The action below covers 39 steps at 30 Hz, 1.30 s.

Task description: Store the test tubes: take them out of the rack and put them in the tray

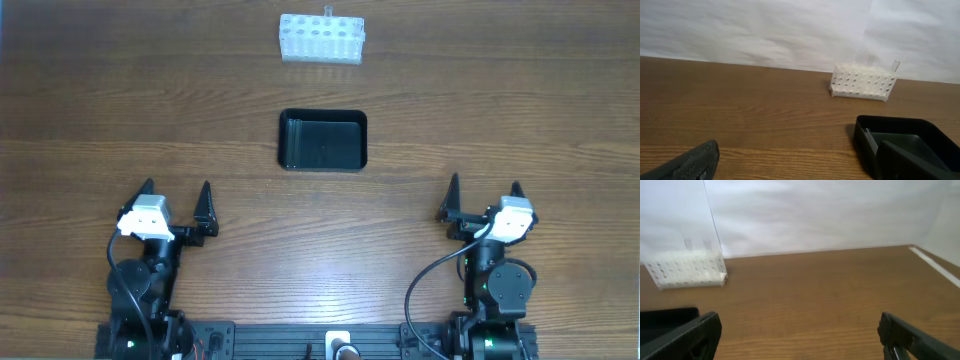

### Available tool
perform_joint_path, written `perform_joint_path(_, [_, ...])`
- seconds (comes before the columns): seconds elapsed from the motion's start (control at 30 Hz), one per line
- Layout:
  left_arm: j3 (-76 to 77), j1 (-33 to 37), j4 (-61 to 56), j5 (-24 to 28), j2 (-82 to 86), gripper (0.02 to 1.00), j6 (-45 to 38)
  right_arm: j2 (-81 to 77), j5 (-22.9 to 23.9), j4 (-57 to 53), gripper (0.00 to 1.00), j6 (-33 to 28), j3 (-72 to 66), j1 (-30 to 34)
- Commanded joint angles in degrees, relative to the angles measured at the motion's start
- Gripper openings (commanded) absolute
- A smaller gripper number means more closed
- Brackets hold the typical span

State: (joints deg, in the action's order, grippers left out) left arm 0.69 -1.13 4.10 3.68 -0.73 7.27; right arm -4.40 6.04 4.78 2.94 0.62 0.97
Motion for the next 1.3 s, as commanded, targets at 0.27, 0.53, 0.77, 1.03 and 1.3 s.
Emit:
perform_joint_path(0.27, [-0.3,0.3,0.0,0.5,0.3,1.000,-0.4,-39.0,-4.7,9.3,0.991,2.3,20.2,-2.8])
perform_joint_path(0.53, [-0.3,0.3,0.0,0.5,0.3,1.000,-0.4,-69.9,-4.7,6.3,0.993,2.4,43.8,-16.6])
perform_joint_path(0.77, [-0.3,0.3,0.0,0.6,0.3,0.998,-0.4,-90.0,-0.6,-6.2,0.991,9.6,66.5,-27.3])
perform_joint_path(1.03, [-0.3,0.3,0.0,0.6,0.3,1.000,-0.4,-110.8,11.3,-22.5,0.991,16.2,94.8,-32.3])
perform_joint_path(1.3, [-0.3,0.3,0.0,0.6,0.3,0.998,-0.4,-126.7,16.3,-26.9,0.991,18.0,114.8,-31.1])
